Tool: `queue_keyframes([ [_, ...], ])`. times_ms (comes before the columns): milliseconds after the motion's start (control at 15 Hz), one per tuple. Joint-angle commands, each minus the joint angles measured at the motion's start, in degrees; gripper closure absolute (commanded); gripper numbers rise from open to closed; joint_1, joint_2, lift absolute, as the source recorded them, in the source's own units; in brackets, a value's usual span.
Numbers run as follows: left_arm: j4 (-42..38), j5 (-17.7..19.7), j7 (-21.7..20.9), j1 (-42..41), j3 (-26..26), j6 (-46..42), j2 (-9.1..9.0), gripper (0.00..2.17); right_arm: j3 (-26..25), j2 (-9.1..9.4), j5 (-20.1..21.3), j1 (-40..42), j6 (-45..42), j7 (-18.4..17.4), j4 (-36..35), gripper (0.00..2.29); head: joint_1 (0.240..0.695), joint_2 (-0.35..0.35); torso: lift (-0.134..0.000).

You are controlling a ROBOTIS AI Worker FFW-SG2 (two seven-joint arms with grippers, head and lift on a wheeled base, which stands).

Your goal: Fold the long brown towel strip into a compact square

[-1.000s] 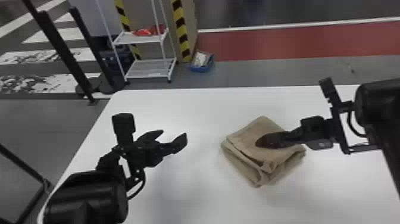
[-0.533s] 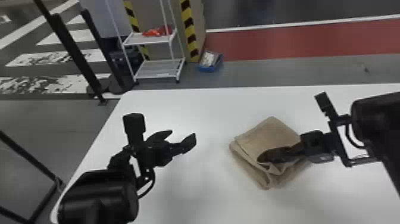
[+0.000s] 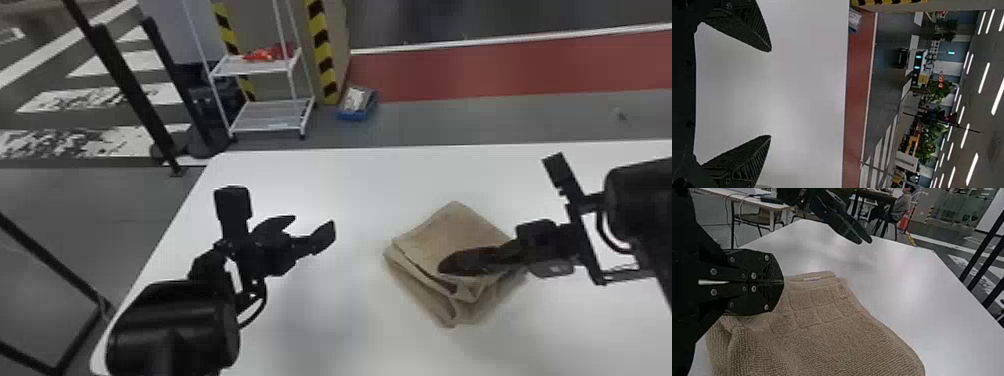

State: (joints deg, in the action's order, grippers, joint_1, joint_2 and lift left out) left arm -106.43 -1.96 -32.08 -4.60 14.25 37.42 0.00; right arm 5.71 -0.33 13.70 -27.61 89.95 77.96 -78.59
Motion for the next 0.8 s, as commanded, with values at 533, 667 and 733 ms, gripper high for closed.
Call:
queue_keyframes([
  [533,0.3,-0.1,-0.2,0.6,-0.4,0.2,-0.15,0.1,-3.5,-0.2,-7.2,6.2,0.1,0.4,-9.7,2.24,0.695,0.22,-0.124],
  [667,-0.7,0.2,-2.2,-0.7,-0.1,0.2,-0.15,0.1,-5.5,0.15,-9.7,8.8,-0.9,0.4,-14.3,2.24,0.695,0.239,-0.124],
  [733,-1.3,1.0,-2.9,-1.2,0.2,0.0,-0.15,0.1,-6.9,0.15,-9.7,10.2,-2.1,0.4,-17.0,2.23,0.695,0.247,-0.124],
])
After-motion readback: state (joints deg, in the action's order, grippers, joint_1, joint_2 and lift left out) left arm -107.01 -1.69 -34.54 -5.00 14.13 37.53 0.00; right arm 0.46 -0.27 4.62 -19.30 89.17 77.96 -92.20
